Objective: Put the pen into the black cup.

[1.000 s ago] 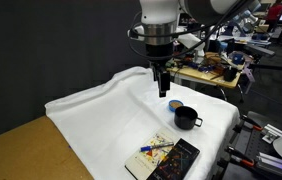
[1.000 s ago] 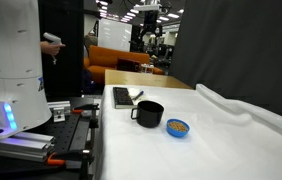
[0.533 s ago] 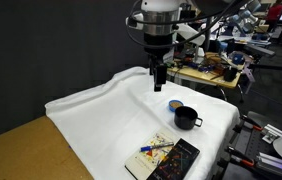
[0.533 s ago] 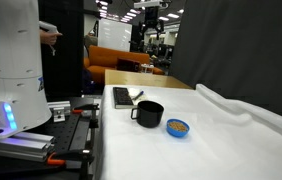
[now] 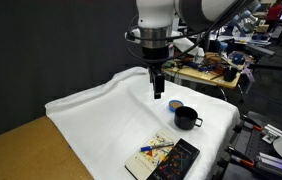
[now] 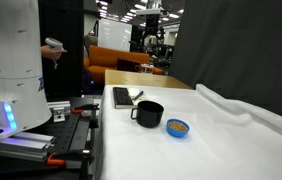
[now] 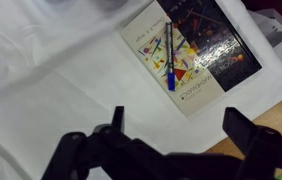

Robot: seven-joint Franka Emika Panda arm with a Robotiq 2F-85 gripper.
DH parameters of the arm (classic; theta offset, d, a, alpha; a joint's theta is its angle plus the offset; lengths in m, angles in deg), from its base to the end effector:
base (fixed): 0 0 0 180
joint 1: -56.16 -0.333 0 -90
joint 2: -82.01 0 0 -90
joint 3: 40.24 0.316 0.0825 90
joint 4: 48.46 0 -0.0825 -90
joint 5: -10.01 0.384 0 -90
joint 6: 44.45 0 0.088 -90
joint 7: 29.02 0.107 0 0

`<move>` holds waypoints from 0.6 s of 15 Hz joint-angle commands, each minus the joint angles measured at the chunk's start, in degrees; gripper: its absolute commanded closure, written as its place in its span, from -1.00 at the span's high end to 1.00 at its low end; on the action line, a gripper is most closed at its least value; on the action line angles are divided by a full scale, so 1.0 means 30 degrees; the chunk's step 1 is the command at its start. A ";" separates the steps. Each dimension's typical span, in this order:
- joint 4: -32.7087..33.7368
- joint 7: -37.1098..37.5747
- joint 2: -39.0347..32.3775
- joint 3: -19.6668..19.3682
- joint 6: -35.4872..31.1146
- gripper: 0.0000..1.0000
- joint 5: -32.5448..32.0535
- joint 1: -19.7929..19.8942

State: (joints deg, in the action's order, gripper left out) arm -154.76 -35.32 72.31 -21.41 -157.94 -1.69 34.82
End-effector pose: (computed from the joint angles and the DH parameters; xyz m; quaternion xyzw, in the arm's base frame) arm 0.4709 0.3703 0.4313 0.9000 0.4305 0.0035 0.0675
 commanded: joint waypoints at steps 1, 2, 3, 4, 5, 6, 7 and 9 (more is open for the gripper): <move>0.0890 -0.0084 -0.1699 -0.0119 0.0111 1.00 -0.0170 -0.0023; 0.1083 -0.0073 -0.2130 -0.0159 0.0213 1.00 -0.0184 -0.0079; 0.1265 -0.0072 -0.2581 -0.0189 0.0279 1.00 -0.0164 -0.0126; 0.1415 -0.0071 -0.2926 -0.0204 0.0328 1.00 -0.0112 -0.0167; 0.1555 -0.0045 -0.3265 -0.0218 0.0347 1.00 -0.0087 -0.0218; 0.1605 -0.0035 -0.3510 -0.0229 0.0332 1.00 -0.0045 -0.0250; 0.1672 -0.0023 -0.3715 -0.0238 0.0330 1.00 -0.0006 -0.0278; 0.1651 0.0011 -0.3968 -0.0230 0.0326 1.00 0.0175 -0.0289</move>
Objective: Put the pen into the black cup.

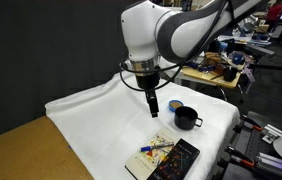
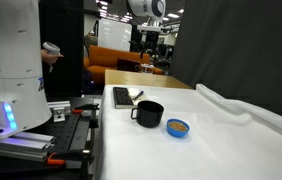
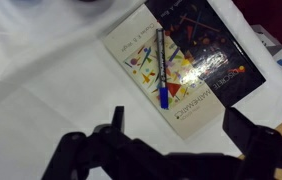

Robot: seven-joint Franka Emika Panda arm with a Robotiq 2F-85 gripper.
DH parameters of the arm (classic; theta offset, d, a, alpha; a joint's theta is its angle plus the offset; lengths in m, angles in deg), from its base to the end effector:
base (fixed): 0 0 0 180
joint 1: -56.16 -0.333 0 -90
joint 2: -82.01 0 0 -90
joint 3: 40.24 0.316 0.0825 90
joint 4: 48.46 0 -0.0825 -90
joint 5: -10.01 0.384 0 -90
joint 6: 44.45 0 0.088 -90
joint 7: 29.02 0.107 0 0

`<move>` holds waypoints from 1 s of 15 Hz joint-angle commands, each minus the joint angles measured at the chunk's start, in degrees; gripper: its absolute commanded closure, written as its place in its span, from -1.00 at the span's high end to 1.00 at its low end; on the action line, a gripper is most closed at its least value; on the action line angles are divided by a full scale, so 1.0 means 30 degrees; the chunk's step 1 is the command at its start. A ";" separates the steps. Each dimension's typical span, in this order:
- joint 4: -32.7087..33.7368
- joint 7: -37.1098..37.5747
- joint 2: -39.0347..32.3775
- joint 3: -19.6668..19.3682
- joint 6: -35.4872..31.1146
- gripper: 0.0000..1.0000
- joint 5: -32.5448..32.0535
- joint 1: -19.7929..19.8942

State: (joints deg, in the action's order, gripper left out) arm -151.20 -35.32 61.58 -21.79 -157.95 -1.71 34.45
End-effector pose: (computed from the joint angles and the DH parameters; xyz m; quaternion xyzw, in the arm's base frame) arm 0.4933 0.3816 0.3492 0.8984 0.4317 -0.0598 0.0543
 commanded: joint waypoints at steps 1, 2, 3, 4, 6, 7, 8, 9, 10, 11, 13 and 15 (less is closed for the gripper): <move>0.0427 0.0011 -0.0449 -0.0097 0.0315 1.00 0.0254 -0.0163; 0.0153 -0.0022 -0.0290 -0.0129 0.0076 1.00 0.0074 -0.0174; 0.0153 -0.0023 -0.0364 -0.0131 0.0075 1.00 0.0076 -0.0186; 0.0153 -0.0023 -0.0383 -0.0132 0.0075 1.00 0.0077 -0.0187; 0.0155 -0.0023 -0.0371 -0.0131 0.0075 1.00 0.0076 -0.0189; 0.0154 -0.0023 -0.0373 -0.0131 0.0075 1.00 0.0076 -0.0189; 0.0155 -0.0023 -0.0372 -0.0130 0.0075 1.00 0.0076 -0.0192; 0.0155 -0.0023 -0.0372 -0.0131 0.0075 1.00 0.0076 -0.0192; 0.0155 -0.0023 -0.0372 -0.0131 0.0075 1.00 0.0076 -0.0192; 0.0170 -0.0051 -0.0401 -0.0126 0.0041 1.00 0.0156 -0.0157; 0.0368 -0.0198 -0.0626 -0.0153 0.0050 1.00 0.0188 -0.0103; 0.0670 -0.0355 -0.1005 -0.0223 0.0105 1.00 0.0268 -0.0019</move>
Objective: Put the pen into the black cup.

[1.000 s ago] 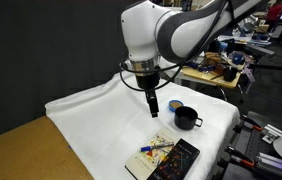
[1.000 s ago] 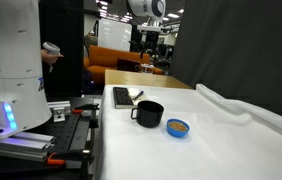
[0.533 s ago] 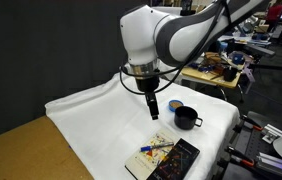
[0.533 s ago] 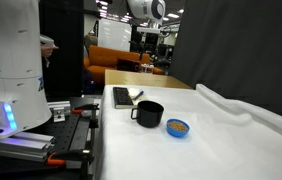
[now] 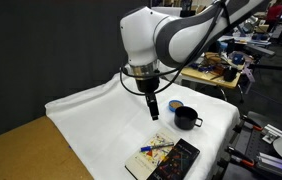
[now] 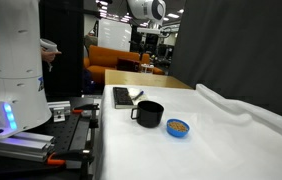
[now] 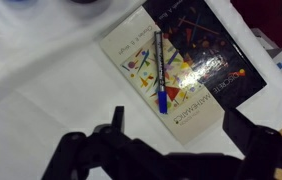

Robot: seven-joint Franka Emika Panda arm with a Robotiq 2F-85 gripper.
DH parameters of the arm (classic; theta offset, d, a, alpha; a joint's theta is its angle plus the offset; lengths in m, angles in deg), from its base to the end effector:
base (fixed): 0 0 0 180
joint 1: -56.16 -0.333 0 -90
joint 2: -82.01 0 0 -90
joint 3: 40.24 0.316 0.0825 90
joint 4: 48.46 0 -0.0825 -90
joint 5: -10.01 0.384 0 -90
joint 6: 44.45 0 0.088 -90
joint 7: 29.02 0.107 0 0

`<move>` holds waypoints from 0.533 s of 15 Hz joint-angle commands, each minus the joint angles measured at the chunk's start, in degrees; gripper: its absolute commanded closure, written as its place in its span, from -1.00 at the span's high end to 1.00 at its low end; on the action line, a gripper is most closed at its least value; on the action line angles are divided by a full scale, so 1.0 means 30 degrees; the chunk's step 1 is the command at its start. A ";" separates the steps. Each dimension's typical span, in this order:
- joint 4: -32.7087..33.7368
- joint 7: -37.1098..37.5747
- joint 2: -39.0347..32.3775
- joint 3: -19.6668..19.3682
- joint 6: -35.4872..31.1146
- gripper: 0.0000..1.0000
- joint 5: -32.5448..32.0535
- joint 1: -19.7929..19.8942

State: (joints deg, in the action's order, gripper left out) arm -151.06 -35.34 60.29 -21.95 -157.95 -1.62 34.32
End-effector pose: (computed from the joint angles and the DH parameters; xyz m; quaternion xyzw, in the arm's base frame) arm 0.4941 0.3819 0.3365 0.8978 0.4315 -0.0701 0.0531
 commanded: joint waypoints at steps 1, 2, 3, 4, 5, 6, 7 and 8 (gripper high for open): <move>0.0787 -0.0440 -0.0816 -0.0217 0.0142 1.00 0.0341 0.0089; 0.1129 -0.0529 -0.1241 -0.0315 0.0269 1.00 0.0420 0.0149; 0.1413 -0.0624 -0.1658 -0.0410 0.0329 1.00 0.0475 0.0199; 0.1700 -0.0676 -0.2041 -0.0508 0.0447 1.00 0.0515 0.0228; 0.1994 -0.0718 -0.2488 -0.0608 0.0523 1.00 0.0552 0.0238; 0.2294 -0.0801 -0.2927 -0.0665 0.0605 1.00 0.0667 0.0267; 0.2555 -0.0796 -0.3392 -0.0731 0.0703 1.00 0.0765 0.0244; 0.2781 -0.0842 -0.3752 -0.0761 0.0775 1.00 0.0907 0.0230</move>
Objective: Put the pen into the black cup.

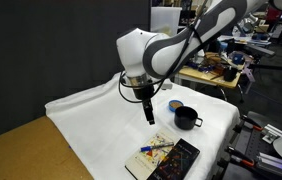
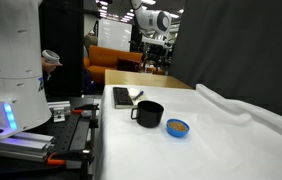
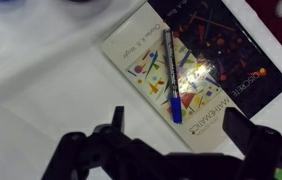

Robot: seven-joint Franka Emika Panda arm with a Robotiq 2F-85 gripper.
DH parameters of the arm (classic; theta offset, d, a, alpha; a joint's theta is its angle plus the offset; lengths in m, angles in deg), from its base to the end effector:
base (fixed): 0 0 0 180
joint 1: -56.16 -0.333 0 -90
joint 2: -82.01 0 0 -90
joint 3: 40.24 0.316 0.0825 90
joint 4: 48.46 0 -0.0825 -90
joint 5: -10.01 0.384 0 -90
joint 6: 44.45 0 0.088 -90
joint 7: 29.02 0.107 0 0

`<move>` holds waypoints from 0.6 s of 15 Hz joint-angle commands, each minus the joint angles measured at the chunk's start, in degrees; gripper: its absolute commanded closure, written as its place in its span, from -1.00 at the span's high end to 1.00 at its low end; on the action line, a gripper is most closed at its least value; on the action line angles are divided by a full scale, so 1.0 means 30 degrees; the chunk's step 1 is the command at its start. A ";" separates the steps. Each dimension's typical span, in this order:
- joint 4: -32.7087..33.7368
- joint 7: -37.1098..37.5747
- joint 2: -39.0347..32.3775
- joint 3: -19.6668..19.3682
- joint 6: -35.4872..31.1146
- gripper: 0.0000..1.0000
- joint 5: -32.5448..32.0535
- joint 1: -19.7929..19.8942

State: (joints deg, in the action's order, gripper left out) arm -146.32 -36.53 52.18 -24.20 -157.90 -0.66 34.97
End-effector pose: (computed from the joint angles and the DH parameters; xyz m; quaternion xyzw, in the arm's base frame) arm 0.5287 0.3671 0.2819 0.9043 0.4119 -0.1054 0.0385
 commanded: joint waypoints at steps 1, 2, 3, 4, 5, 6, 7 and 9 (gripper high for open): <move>0.1321 -0.0453 -0.1394 0.0003 0.0786 1.00 0.0728 -0.0008; 0.1447 -0.0418 -0.1692 0.0001 0.0803 1.00 0.0820 -0.0039; 0.1414 -0.0358 -0.1938 0.0016 0.0765 1.00 0.0998 -0.0039; 0.1375 -0.0293 -0.2137 -0.0005 0.0728 1.00 0.1103 -0.0042; 0.1387 -0.0258 -0.2308 -0.0021 0.0758 1.00 0.1233 -0.0033; 0.1332 -0.0221 -0.2415 -0.0055 0.0779 1.00 0.1297 -0.0019; 0.1292 -0.0186 -0.2498 -0.0075 0.0781 1.00 0.1359 0.0007; 0.1079 -0.0116 -0.2526 -0.0125 0.0775 1.00 0.1417 0.0002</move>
State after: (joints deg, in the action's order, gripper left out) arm -143.82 -36.66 44.92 -24.46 -157.55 2.41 34.84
